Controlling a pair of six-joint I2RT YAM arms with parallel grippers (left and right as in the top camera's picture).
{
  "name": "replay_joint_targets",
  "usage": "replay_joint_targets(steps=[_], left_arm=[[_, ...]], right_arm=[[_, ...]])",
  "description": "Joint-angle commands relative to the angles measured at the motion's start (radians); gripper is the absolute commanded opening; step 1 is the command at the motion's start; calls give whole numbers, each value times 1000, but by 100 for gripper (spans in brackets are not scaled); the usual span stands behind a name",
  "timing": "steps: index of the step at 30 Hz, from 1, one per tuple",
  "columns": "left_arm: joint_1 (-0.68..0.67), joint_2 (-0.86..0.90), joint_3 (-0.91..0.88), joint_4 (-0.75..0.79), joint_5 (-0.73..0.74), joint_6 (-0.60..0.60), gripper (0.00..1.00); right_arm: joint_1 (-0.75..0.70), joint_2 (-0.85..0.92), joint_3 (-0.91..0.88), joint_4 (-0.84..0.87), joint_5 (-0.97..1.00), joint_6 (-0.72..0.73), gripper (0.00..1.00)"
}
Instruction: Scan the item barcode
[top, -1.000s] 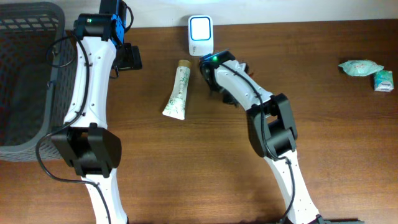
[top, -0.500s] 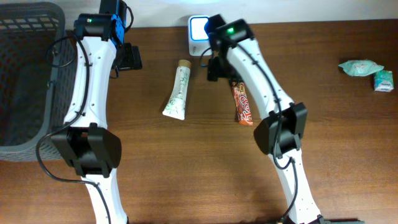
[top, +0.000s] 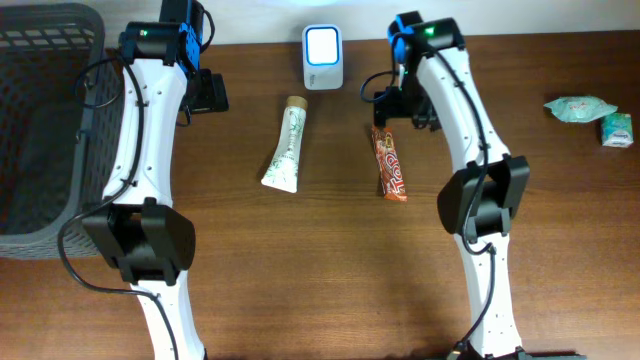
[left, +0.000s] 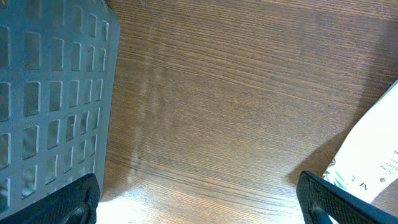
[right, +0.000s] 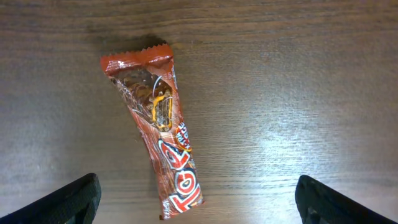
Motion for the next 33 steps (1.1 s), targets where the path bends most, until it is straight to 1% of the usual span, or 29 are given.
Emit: replay_joint_targets(steps=[1, 3, 4, 6, 8, 9, 11, 15, 17, 18, 20, 21, 22, 23, 24, 25, 26, 27, 29, 30, 31, 33], left_arm=[[-5, 7, 1, 1, 0, 9, 99], [-5, 7, 1, 1, 0, 9, 99], [-5, 7, 1, 1, 0, 9, 99], [-5, 7, 1, 1, 0, 9, 99], [-5, 7, 1, 1, 0, 9, 99], [-5, 7, 1, 1, 0, 9, 99], [-5, 7, 1, 1, 0, 9, 99], [-5, 7, 1, 1, 0, 9, 99], [-5, 7, 1, 2, 0, 9, 99], [-5, 7, 1, 1, 0, 9, 99], [-8, 7, 1, 1, 0, 9, 99], [-8, 7, 1, 1, 0, 9, 99], [-7, 7, 1, 1, 0, 9, 99], [-7, 7, 1, 1, 0, 9, 99], [-7, 7, 1, 1, 0, 9, 99], [-7, 7, 1, 1, 0, 9, 99], [-7, 7, 1, 1, 0, 9, 99], [-7, 7, 1, 1, 0, 9, 99], [-7, 7, 1, 1, 0, 9, 99], [-7, 7, 1, 1, 0, 9, 99], [-7, 7, 1, 1, 0, 9, 99], [-7, 7, 1, 1, 0, 9, 99]], right_arm=[[-32, -8, -11, -4, -50, -88, 99], [-63, -8, -35, -3, -50, -108, 99], [-94, -8, -88, 14, -52, -107, 99], [-110, -8, -148, 41, -84, -108, 99], [-120, -8, -269, 100, -259, -249, 99], [-120, -8, -323, 134, -308, -292, 99], [-120, -8, -386, 193, -325, -293, 99], [-119, -8, -391, 231, -347, -293, 98], [-102, -8, -391, 246, -350, -253, 86], [-82, -8, -391, 254, -349, -237, 74], [-45, -8, -391, 257, -333, -225, 66], [-19, -8, -391, 258, -270, -173, 65], [2, -8, -392, 259, -187, -122, 59], [19, -8, -396, 261, -145, -96, 55], [32, -8, -397, 261, -135, -87, 48], [39, -8, -400, 261, -135, -86, 34], [50, -8, -400, 260, -135, -86, 13], [58, -8, -400, 260, -135, -82, 4], [66, -8, -383, 257, -136, -43, 4], [69, -10, -345, 254, -135, -34, 4], [69, -11, -296, 247, -134, -34, 4], [69, -12, -122, 233, -127, -34, 4]])
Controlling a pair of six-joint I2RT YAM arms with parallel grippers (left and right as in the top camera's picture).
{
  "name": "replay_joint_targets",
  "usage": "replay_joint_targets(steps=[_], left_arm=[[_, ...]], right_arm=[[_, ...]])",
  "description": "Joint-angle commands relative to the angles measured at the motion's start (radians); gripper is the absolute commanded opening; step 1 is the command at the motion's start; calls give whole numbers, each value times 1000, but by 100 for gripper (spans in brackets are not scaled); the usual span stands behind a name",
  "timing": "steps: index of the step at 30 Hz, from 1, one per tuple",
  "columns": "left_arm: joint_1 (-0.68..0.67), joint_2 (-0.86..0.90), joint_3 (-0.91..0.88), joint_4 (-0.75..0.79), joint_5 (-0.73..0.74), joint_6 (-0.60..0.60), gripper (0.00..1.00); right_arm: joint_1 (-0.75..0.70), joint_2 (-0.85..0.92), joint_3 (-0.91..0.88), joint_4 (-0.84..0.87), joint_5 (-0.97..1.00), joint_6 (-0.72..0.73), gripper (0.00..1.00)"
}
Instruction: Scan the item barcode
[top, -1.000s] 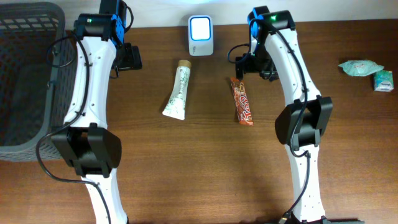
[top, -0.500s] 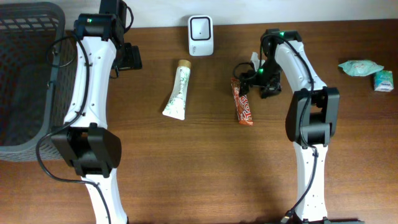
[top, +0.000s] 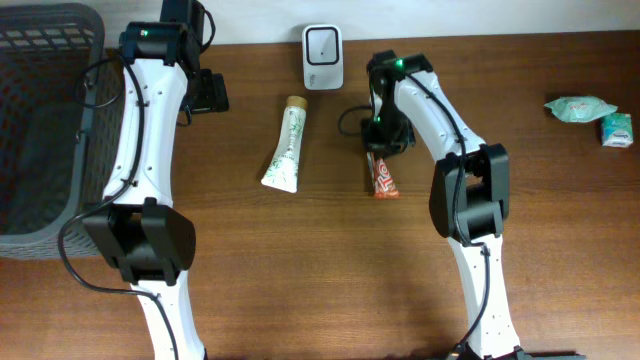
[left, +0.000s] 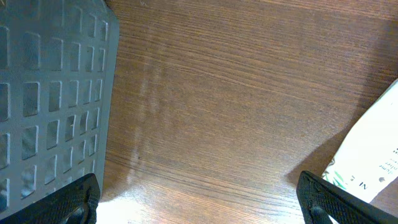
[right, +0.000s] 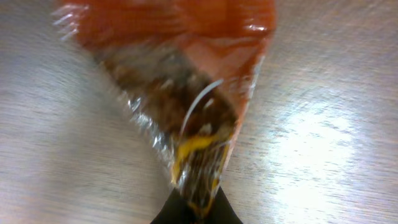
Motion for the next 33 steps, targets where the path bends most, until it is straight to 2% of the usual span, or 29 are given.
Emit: replay_joint_targets(steps=[1, 3, 4, 7, 9, 12, 15, 19, 24, 25, 29, 30, 33], left_arm=[[-5, 7, 1, 2, 0, 8, 99], [-5, 7, 1, 2, 0, 9, 99], [-5, 7, 1, 2, 0, 9, 99], [-5, 7, 1, 2, 0, 9, 99], [-5, 7, 1, 2, 0, 9, 99], [-5, 7, 1, 2, 0, 9, 99], [-5, 7, 1, 2, 0, 9, 99], [-5, 7, 1, 2, 0, 9, 99], [-5, 7, 1, 2, 0, 9, 99], [-5, 7, 1, 2, 0, 9, 99], [-5, 7, 1, 2, 0, 9, 99], [-5, 7, 1, 2, 0, 9, 99], [-5, 7, 1, 2, 0, 9, 99]], right_arm=[[8, -9, 246, 10, 28, 20, 4], [9, -9, 414, 139, 27, 20, 4], [9, -9, 431, 227, 28, 20, 4], [11, 7, 408, 467, 27, 39, 4], [13, 28, 359, 584, 27, 154, 4], [38, 55, 311, 653, 29, 184, 4], [72, 48, 310, 637, 131, 177, 4], [77, 40, 323, 544, 45, 177, 4], [77, 37, 316, 474, 153, 177, 4], [56, 25, 321, 441, 183, 177, 4], [-146, -9, 328, 121, 731, 245, 4], [-208, -7, 325, 41, 811, 284, 4], [-389, -7, 320, -75, 829, 293, 4]])
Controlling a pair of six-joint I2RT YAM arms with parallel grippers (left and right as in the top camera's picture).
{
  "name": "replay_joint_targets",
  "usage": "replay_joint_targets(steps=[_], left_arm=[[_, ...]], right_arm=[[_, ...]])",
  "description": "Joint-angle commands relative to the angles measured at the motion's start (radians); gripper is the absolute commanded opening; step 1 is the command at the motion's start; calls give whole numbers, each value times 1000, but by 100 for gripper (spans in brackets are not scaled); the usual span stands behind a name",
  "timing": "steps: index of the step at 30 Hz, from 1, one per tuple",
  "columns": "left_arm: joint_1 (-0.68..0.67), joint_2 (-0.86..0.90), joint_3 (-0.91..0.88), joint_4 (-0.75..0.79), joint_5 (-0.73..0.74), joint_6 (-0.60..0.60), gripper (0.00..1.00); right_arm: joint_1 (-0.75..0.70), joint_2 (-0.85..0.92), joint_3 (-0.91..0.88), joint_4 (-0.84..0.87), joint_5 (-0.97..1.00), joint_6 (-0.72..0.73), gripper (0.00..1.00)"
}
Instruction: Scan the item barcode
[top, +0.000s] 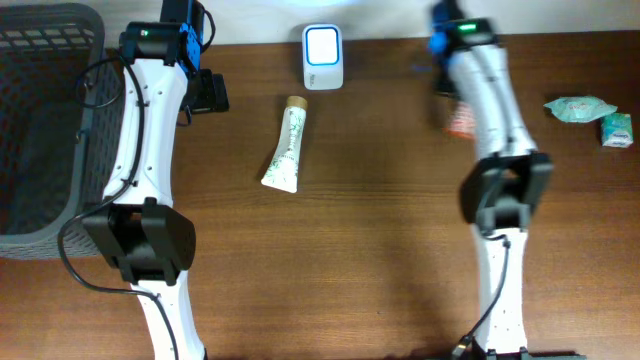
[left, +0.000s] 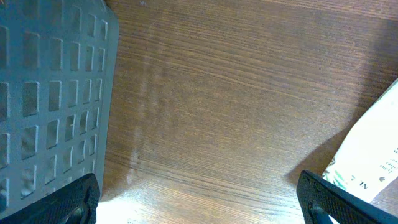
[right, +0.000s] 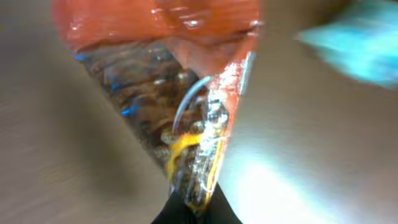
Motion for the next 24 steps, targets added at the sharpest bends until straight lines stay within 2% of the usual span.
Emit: replay_joint_targets(steps=[1, 4, 5, 6, 7, 9, 12, 14, 15, 18, 20, 21, 24], left_arm=[[-5, 7, 1, 0, 0, 9, 99], [-5, 7, 1, 0, 0, 9, 99], [-5, 7, 1, 0, 0, 9, 99], [-5, 7, 1, 0, 0, 9, 99], [-5, 7, 1, 0, 0, 9, 99], [-5, 7, 1, 0, 0, 9, 99], [-5, 7, 1, 0, 0, 9, 99], [-5, 7, 1, 0, 0, 9, 99], [-5, 7, 1, 0, 0, 9, 99], [-5, 7, 1, 0, 0, 9, 99], [-5, 7, 1, 0, 0, 9, 99], [-5, 7, 1, 0, 0, 9, 99], [-5, 7, 1, 0, 0, 9, 99]], right_arm=[[-177, -56, 7, -58, 155, 41, 4], [-329, -56, 7, -45, 78, 24, 4], [-371, -56, 7, -35, 35, 24, 11], [-401, -56, 7, -22, -9, 25, 45], [-435, -56, 7, -4, -118, 25, 99], [-452, -56, 7, 0, -261, 21, 99], [-417, -56, 3, 5, -734, -178, 99], [-355, -56, -3, -20, -1002, -278, 99], [-312, -56, -6, -36, -1074, -299, 99], [-142, -56, -27, -45, -1111, -298, 99], [-14, -55, -47, 8, -1110, -291, 99], [61, -55, -67, 66, -1086, -248, 99], [252, -55, -140, 224, -886, 8, 98]])
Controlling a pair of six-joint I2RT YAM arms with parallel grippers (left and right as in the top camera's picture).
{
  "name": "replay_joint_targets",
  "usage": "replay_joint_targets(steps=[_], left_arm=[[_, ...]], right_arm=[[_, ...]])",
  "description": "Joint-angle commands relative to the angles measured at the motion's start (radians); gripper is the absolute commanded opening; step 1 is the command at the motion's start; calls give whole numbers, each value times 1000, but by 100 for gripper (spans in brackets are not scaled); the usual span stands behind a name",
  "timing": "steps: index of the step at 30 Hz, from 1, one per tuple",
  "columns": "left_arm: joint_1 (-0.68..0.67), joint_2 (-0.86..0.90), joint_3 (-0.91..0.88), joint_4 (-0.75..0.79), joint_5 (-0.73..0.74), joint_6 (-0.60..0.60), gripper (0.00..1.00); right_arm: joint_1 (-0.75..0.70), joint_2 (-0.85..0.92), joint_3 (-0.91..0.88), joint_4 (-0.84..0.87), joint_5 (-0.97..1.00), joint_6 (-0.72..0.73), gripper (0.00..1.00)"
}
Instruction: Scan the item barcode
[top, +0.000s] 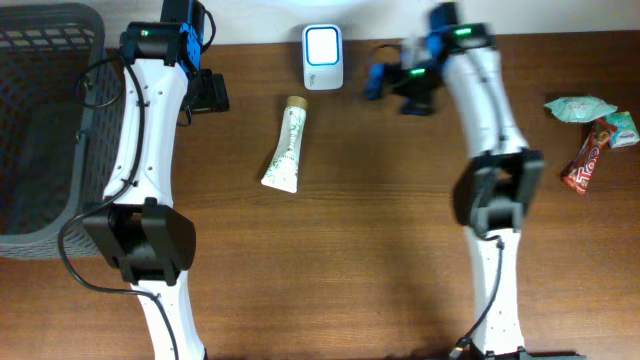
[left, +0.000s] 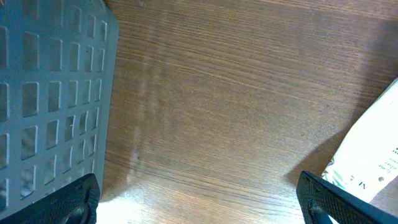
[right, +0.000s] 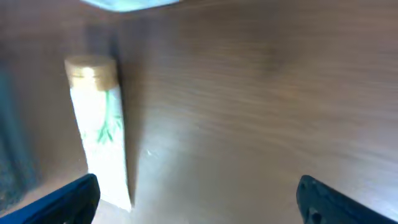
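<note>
The white scanner stands at the table's back edge with its screen lit. A white tube with a tan cap lies in front of it, and shows again as the tube in the right wrist view. A red-brown chocolate bar lies at the far right. My right gripper hovers open and empty just right of the scanner, blurred; its fingertips frame bare wood. My left gripper is open and empty between the basket and the tube, whose bottom corner shows at the right edge.
A dark grey plastic basket fills the left end of the table, with its wall close to my left fingers. Two teal packets lie at the far right beside the chocolate bar.
My right gripper was shut on the chocolate bar, held up right of the scanner. Now the bar lies by the teal packets, and the gripper is open and further left, near the scanner.
My right gripper hung open over the chocolate bar lying mid-table. Then it was shut on the bar's end. Later it held the bar further right and higher. Now the bar rests at the far right and the gripper is empty. The left arm stayed still.
</note>
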Motion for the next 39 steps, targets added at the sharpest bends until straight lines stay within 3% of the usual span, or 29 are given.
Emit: replay_joint_targets(steps=[1, 7, 10, 12, 13, 15, 19, 22, 24, 26, 30, 35, 39], left_arm=[[-4, 7, 1, 1, 0, 9, 99], [-3, 7, 1, 0, 0, 9, 99], [-3, 7, 1, 0, 0, 9, 99], [-4, 7, 1, 0, 0, 9, 99], [-4, 7, 1, 0, 0, 9, 99], [-3, 7, 1, 0, 0, 9, 99], [-3, 7, 1, 0, 0, 9, 99], [-3, 7, 1, 0, 0, 9, 99], [-3, 7, 1, 0, 0, 9, 99], [-3, 7, 1, 0, 0, 9, 99], [-3, 7, 1, 1, 0, 9, 99], [-2, 7, 1, 0, 0, 9, 99], [-4, 7, 1, 0, 0, 9, 99]], right_arm=[[158, -49, -72, 107, 172, 240, 96], [356, -49, -169, 264, 360, 447, 93], [404, -49, -229, 302, 416, 478, 80], [413, -49, -245, 298, 468, 476, 61], [412, -49, -245, 293, 492, 470, 46], [403, -53, -237, 281, 490, 414, 4], [378, -101, -71, 157, 502, 248, 4], [358, -135, 105, 84, 668, 163, 4], [338, -135, 179, 95, 731, 53, 4], [317, -132, 172, 148, 819, 48, 4], [266, -106, 83, 353, 845, 19, 4], [241, -66, -35, 746, 653, 18, 4], [241, -63, -145, 956, 642, 18, 4]])
